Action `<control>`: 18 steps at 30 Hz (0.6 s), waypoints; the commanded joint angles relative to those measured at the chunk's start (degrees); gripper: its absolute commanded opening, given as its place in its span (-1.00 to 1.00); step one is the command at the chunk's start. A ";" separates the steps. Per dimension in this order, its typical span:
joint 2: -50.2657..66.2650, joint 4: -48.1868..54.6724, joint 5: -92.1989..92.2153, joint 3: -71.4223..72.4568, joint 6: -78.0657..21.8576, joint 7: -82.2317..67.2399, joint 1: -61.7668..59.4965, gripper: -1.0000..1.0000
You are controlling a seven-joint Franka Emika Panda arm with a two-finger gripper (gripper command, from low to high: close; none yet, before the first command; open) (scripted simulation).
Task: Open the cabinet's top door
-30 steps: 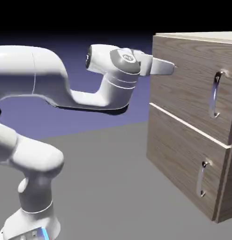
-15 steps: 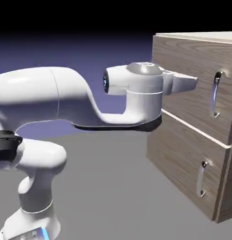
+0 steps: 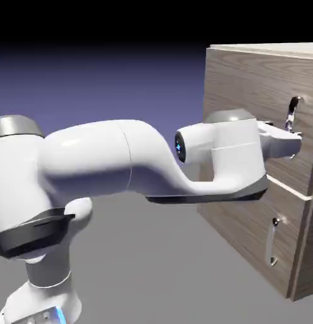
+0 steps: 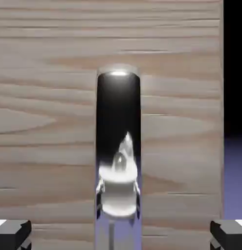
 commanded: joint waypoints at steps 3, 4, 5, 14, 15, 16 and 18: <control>0.72 -1.82 -0.01 1.21 -1.05 1.09 -2.07 -1.00; 1.45 -3.63 0.00 2.44 -2.07 2.20 -4.15 -1.00; 2.20 -5.36 0.01 3.70 -3.03 3.34 -6.22 -1.00; 5.97 -19.25 4.80 17.00 -10.26 8.01 -24.91 -1.00; 6.01 -20.73 5.76 18.66 -11.00 8.02 -26.98 -1.00; 6.00 -22.19 6.75 20.35 -11.71 8.00 -29.06 -1.00; 5.90 -25.00 8.79 23.82 -13.01 8.00 -33.21 -1.00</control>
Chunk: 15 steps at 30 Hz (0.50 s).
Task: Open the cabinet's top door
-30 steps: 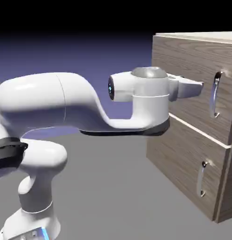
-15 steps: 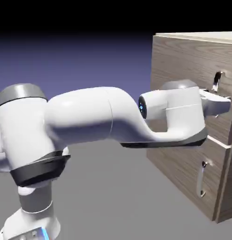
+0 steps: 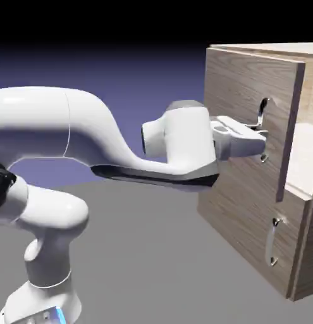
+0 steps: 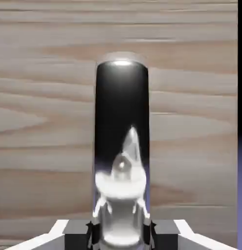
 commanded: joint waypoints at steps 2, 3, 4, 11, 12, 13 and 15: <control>-0.26 -2.74 2.27 3.61 -1.22 -0.01 -4.15 -1.00; -0.43 -4.05 3.39 5.45 -1.73 0.01 -6.22 -1.00; -0.63 -5.31 4.53 7.33 -2.20 0.04 -8.30 -1.00; -3.17 -13.35 13.62 21.33 -4.16 0.13 -22.83 -1.00; -3.70 -14.36 15.07 23.40 -4.22 0.12 -24.88 -1.00; -4.43 -15.46 16.78 25.48 -4.34 -0.15 -26.86 -1.00; -6.64 -18.01 21.21 29.61 -4.92 -1.73 -30.48 -1.00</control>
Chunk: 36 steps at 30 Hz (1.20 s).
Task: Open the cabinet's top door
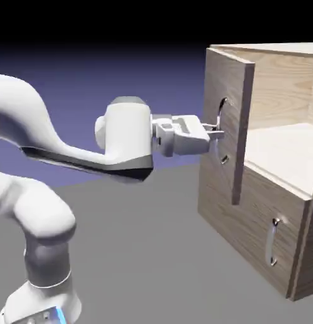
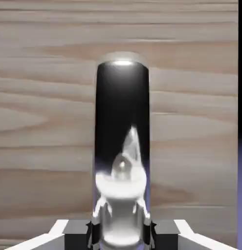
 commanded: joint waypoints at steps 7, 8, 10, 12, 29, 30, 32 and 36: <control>-9.41 -7.87 17.57 11.66 -3.08 -8.72 -7.43 -1.00; -10.73 -8.78 20.06 13.13 -3.56 -10.00 -8.04 -1.00; -13.35 -10.46 25.04 15.96 -4.66 -12.61 -8.91 -1.00; -15.90 -11.99 30.02 18.71 -6.02 -15.24 -9.31 -1.00; -28.19 -15.51 71.38 48.40 -31.88 -29.76 0.96 -1.00; -27.90 -14.92 73.48 50.47 -33.81 -29.90 1.53 -1.00; -27.01 -13.44 77.55 54.62 -37.68 -30.01 2.32 -1.00; -24.13 -9.09 85.25 62.93 -45.57 -29.75 2.32 -1.00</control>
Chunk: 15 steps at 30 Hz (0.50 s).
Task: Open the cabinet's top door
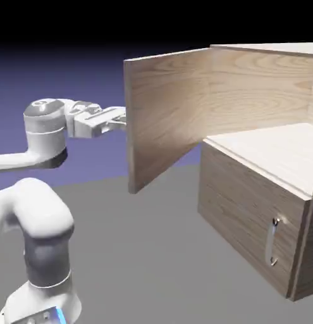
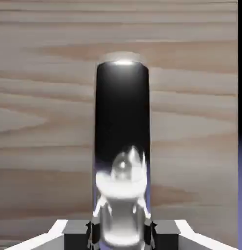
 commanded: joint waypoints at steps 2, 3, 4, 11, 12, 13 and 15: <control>1.81 2.93 3.67 4.17 -4.11 0.26 -0.99 -1.00; 2.77 4.61 5.43 6.24 -6.17 0.39 -1.77 -1.00; 3.74 6.44 7.14 8.32 -8.26 0.53 -2.73 -1.00; 9.13 20.87 16.42 20.90 -21.82 0.88 -12.95 -1.00; 9.61 22.95 17.36 22.36 -23.52 0.83 -14.63 -1.00; 10.03 25.03 18.24 23.75 -25.17 0.75 -16.34 -1.00; 10.67 29.18 19.81 26.37 -28.39 0.51 -19.82 -1.00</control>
